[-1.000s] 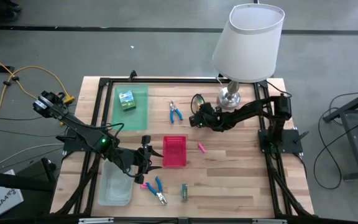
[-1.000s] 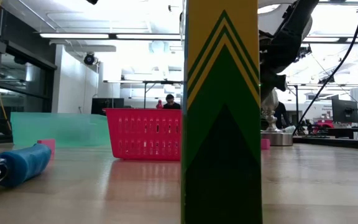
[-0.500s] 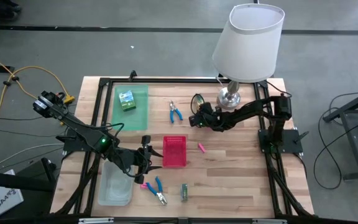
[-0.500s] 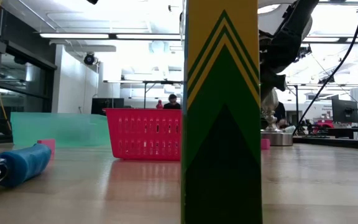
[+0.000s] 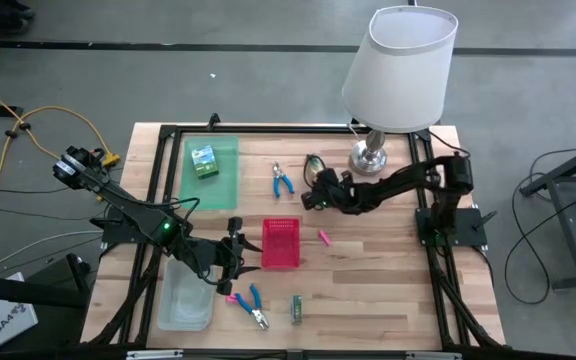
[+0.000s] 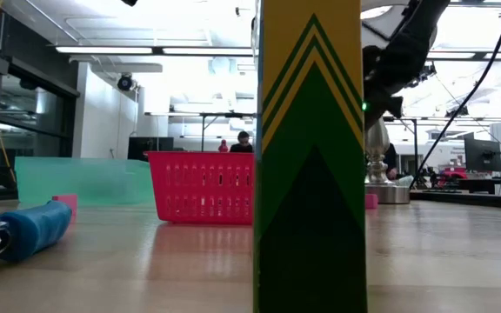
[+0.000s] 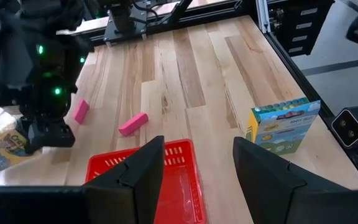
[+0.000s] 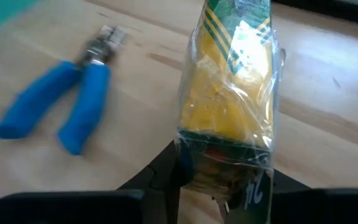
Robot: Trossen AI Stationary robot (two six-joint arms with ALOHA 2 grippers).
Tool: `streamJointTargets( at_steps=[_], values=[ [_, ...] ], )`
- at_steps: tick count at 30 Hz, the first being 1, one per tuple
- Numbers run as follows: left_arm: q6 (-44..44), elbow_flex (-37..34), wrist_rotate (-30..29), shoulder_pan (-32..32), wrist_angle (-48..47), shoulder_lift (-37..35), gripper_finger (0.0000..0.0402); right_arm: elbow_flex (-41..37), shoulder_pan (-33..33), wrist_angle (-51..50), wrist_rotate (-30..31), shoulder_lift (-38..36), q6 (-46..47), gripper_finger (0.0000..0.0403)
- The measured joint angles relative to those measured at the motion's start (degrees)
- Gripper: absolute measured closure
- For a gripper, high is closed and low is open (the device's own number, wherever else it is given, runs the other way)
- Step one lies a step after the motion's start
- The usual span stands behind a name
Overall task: Pick & Place School Supplies
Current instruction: Put the top yellow crayon box into the green bin
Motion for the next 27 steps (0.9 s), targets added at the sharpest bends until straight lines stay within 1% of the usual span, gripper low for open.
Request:
streamJointTargets(
  at_steps=[8,14,18,21,27],
  values=[
    [-0.5,0.0,0.0,0.0,0.0,0.0,0.0219,0.1,5.6,0.2,-0.2,-8.3,-5.3,0.0317],
    [-0.5,0.0,0.0,0.0,0.2,0.0,0.0219,0.1,11.5,0.9,-2.2,-14.9,-10.1,0.0317],
    [-0.6,0.0,0.0,0.0,0.3,0.0,0.0219,0.5,15.4,1.0,-4.8,-18.1,-12.4,0.0317],
    [-0.9,0.0,0.0,0.0,0.4,0.0,0.0219,0.6,18.1,1.9,-6.1,-19.6,-12.7,0.0317],
    [-3.8,0.0,0.0,0.0,0.4,0.0,0.0218,0.5,24.6,1.6,-6.1,-20.9,-15.2,0.0317]
  ],
)
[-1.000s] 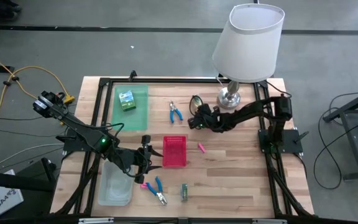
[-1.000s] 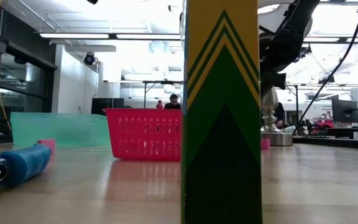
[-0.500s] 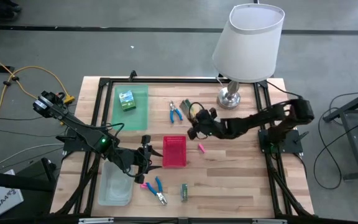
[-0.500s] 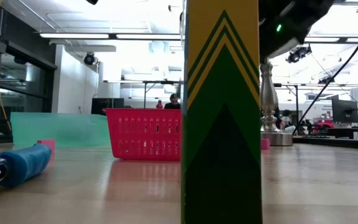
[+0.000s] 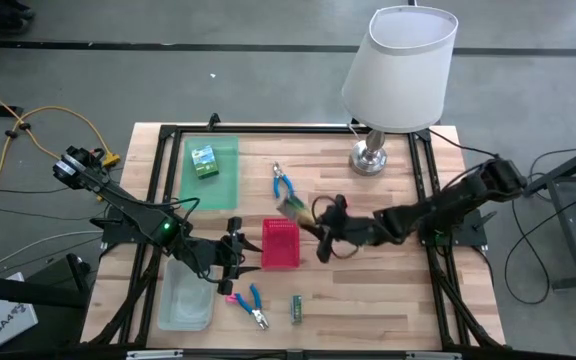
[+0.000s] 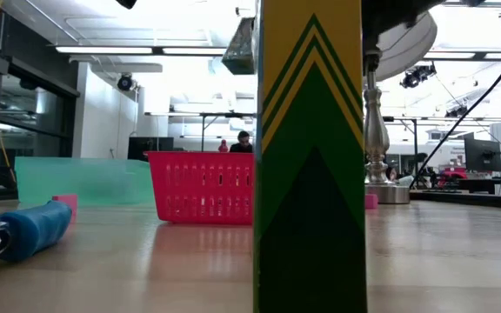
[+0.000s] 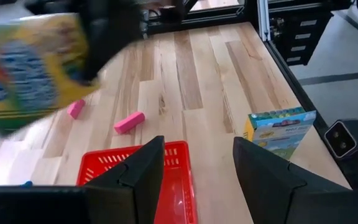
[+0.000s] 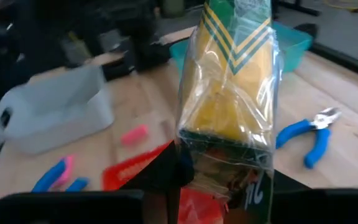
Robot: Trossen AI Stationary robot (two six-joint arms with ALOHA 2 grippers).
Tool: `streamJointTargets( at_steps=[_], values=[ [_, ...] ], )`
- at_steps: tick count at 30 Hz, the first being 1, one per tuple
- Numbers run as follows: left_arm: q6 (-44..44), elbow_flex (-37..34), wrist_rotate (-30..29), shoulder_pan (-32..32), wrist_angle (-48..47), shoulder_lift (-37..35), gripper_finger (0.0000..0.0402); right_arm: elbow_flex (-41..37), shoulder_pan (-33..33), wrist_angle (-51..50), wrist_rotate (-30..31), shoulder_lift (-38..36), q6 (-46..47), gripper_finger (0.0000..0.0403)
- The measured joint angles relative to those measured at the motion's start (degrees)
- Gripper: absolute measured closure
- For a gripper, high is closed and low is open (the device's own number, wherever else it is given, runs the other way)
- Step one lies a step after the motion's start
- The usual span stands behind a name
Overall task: Pick & Place School Supplies
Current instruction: Put the top yellow crayon box into the green bin
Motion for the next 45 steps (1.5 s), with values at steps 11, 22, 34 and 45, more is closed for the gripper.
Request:
streamJointTargets(
  at_steps=[11,22,34,45],
  values=[
    [-1.2,0.0,0.0,0.0,4.0,0.0,0.0218,0.0,11.0,3.6,0.5,-0.3,-4.4,0.0317],
    [-3.6,0.0,7.9,1.6,12.5,0.3,0.0218,0.0,16.4,9.2,0.4,-0.3,-9.4,0.0317],
    [-3.9,0.0,11.5,6.7,16.0,3.6,0.0218,0.0,17.5,9.9,-1.4,-0.2,-9.2,0.0317],
    [-4.2,0.0,20.1,10.7,21.5,5.3,0.0218,0.0,17.4,9.2,-1.2,-0.2,-9.2,0.0322]
  ],
)
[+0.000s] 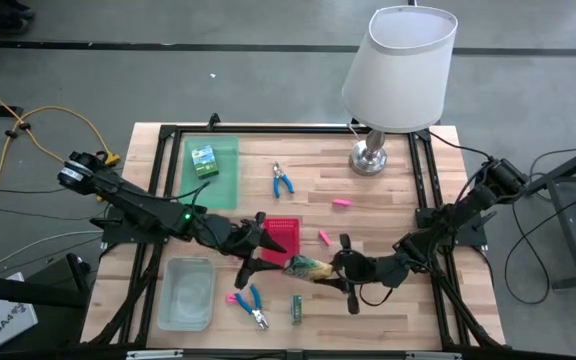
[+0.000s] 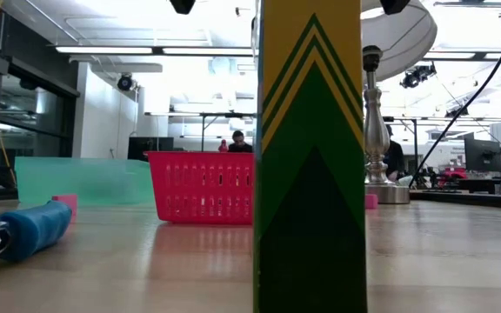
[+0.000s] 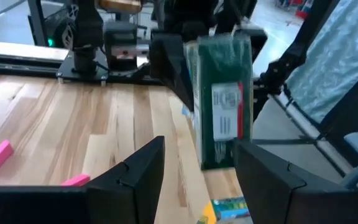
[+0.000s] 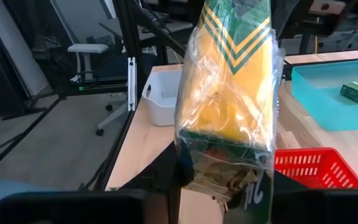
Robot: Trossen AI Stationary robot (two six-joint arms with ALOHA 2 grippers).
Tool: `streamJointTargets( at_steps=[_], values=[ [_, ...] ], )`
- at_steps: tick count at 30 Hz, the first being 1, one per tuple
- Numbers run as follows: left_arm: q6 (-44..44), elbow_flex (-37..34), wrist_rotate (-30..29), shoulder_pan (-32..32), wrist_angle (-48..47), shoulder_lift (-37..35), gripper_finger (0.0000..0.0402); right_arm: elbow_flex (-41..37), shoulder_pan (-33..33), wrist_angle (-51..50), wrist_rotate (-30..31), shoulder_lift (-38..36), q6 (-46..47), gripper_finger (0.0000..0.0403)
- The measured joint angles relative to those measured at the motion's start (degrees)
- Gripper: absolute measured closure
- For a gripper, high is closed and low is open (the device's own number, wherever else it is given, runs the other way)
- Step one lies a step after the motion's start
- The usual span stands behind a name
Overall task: Pick & Place School Supplies
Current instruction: Put the top yellow crayon box into the green bin
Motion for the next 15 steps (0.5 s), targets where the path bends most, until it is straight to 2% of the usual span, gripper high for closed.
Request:
streamJointTargets(
  at_steps=[15],
  values=[
    [-1.9,0.0,7.6,2.1,3.5,1.3,0.0218,0.0,-0.2,-1.1,0.0,0.0,0.0,0.0323]
  ],
)
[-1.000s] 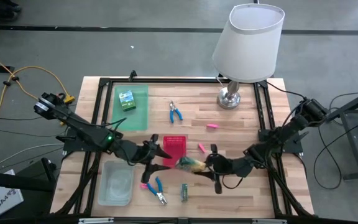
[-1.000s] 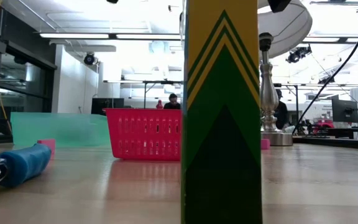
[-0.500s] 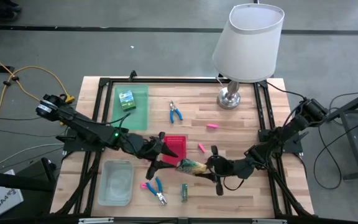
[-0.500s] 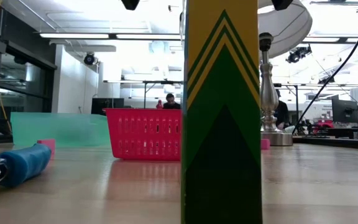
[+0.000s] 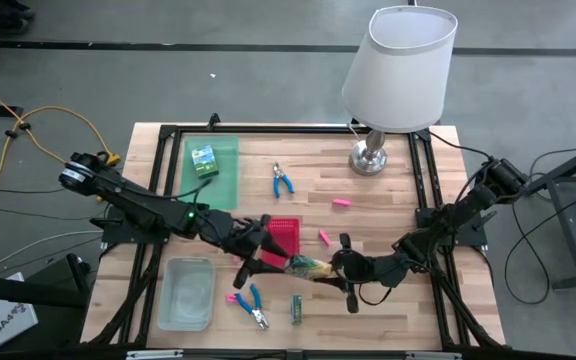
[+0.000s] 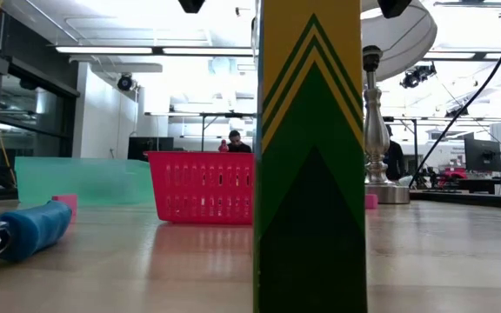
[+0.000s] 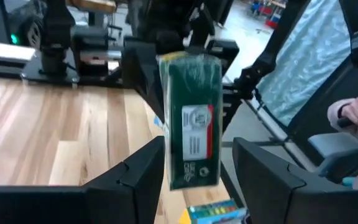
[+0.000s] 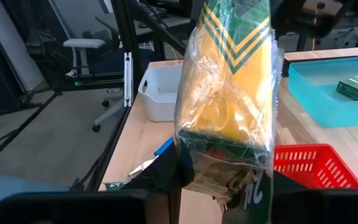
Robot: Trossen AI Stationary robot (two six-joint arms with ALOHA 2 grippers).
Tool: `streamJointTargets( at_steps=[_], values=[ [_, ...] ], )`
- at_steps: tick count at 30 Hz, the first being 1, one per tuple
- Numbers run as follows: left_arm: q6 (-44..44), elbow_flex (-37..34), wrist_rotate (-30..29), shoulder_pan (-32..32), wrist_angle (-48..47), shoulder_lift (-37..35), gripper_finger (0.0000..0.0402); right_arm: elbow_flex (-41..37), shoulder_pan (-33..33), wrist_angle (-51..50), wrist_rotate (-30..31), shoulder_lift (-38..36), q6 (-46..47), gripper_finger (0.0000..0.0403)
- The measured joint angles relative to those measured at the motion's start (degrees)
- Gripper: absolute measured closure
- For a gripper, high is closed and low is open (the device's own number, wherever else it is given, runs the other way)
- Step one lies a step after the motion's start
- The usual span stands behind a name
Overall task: Pick & Place School Supplies
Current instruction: Put the top yellow crayon box into the green bin
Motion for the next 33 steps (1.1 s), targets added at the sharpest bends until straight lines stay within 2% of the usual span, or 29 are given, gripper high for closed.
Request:
streamJointTargets(
  at_steps=[14,21,33],
  values=[
    [0.2,0.0,3.1,2.1,9.2,5.9,0.0187,0.0,-0.3,0.0,0.0,0.0,0.0,0.0323],
    [-0.7,0.0,5.8,3.5,11.6,8.0,0.0185,0.0,-1.8,0.0,-1.7,0.0,0.0,0.0324],
    [0.4,0.0,5.6,3.8,13.6,7.9,0.0185,0.0,-5.2,0.0,-5.0,0.0,-0.2,0.0324]
  ],
)
